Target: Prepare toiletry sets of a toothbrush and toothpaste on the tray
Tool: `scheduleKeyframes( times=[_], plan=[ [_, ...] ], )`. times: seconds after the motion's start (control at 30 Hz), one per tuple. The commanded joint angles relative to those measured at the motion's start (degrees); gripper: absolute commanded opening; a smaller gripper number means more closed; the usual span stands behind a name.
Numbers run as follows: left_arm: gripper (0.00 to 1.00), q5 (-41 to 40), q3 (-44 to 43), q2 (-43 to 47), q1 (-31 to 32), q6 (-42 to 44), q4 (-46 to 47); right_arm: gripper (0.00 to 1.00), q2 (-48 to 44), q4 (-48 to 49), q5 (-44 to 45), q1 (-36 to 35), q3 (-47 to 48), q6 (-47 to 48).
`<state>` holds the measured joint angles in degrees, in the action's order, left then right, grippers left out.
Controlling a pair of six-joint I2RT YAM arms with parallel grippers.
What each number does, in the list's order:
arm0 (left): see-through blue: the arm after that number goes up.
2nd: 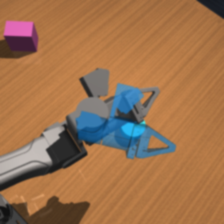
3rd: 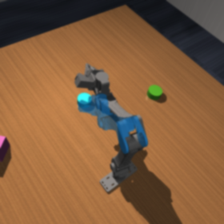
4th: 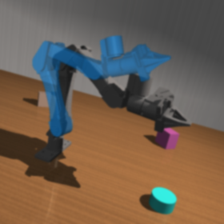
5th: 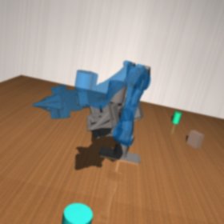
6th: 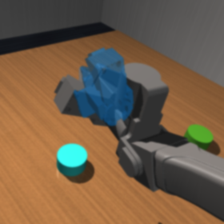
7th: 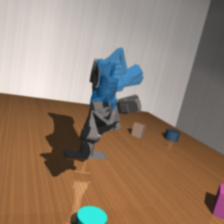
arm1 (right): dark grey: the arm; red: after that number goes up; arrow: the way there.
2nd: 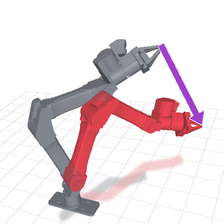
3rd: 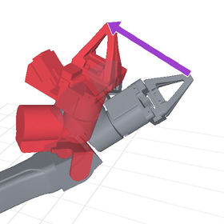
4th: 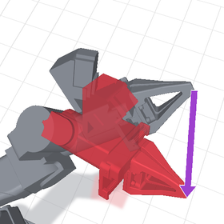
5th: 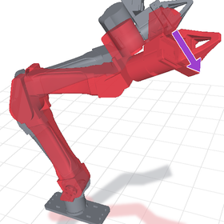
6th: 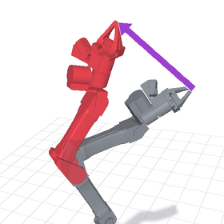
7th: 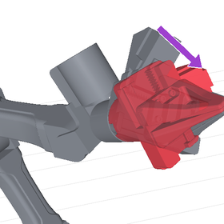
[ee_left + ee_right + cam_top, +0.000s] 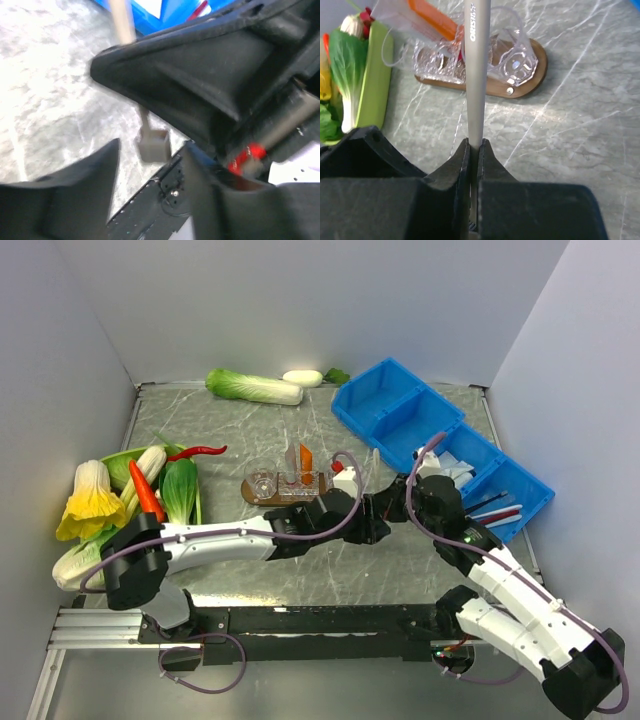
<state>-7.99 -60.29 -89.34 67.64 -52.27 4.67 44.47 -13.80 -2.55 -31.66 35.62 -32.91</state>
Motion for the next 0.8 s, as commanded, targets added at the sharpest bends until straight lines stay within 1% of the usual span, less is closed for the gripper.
scheduleKeyframes(
  times=[0.0,0.03,0.1,0.13,0.2,0.3,0.43,0.53,0.6,0.63,0.77],
  plan=[
    [0.65,-1.9,-0.8,6.5,-0.8,4.4,-0.6,0.00,-0.6,2.6,4.3,0.1,2.8,1.2],
    [0.75,-1.4,0.1,7.2,-1.9,4.8,-0.7,0.00,-0.9,2.1,4.7,0.0,3.1,1.4],
    [0.82,1.9,1.8,9.4,-3.0,6.6,-1.0,0.00,-1.7,0.5,7.0,0.1,4.1,3.0],
    [0.88,2.7,2.5,10.7,-3.9,7.4,-1.0,0.00,-1.9,-0.2,7.9,0.1,4.5,4.5],
    [0.94,3.5,3.9,11.9,-4.5,9.5,-2.6,0.00,-2.0,-1.6,9.6,0.1,5.8,6.1],
    [0.96,4.1,5.0,14.8,-5.8,11.4,-4.5,0.00,-2.3,-3.6,9.7,0.0,6.7,8.9],
    [0.95,6.4,3.9,18.7,-9.6,10.7,-4.2,0.00,-4.0,-4.6,6.3,-0.6,6.2,11.9],
    [0.95,8.2,2.2,18.9,-13.3,8.5,-4.2,0.00,-4.0,-6.5,7.6,-3.3,7.0,11.7],
    [0.96,9.7,2.2,19.0,-15.5,7.1,-1.6,0.00,-3.4,-7.0,7.1,-5.4,7.6,11.7],
    [0.96,11.6,2.4,18.9,-16.1,6.5,-0.6,0.00,-3.3,-6.9,6.8,-6.3,7.7,11.8],
    [0.96,15.0,1.0,16.9,-18.5,3.8,0.9,0.00,-1.6,-6.8,6.3,-10.3,9.2,12.2]
  ],
)
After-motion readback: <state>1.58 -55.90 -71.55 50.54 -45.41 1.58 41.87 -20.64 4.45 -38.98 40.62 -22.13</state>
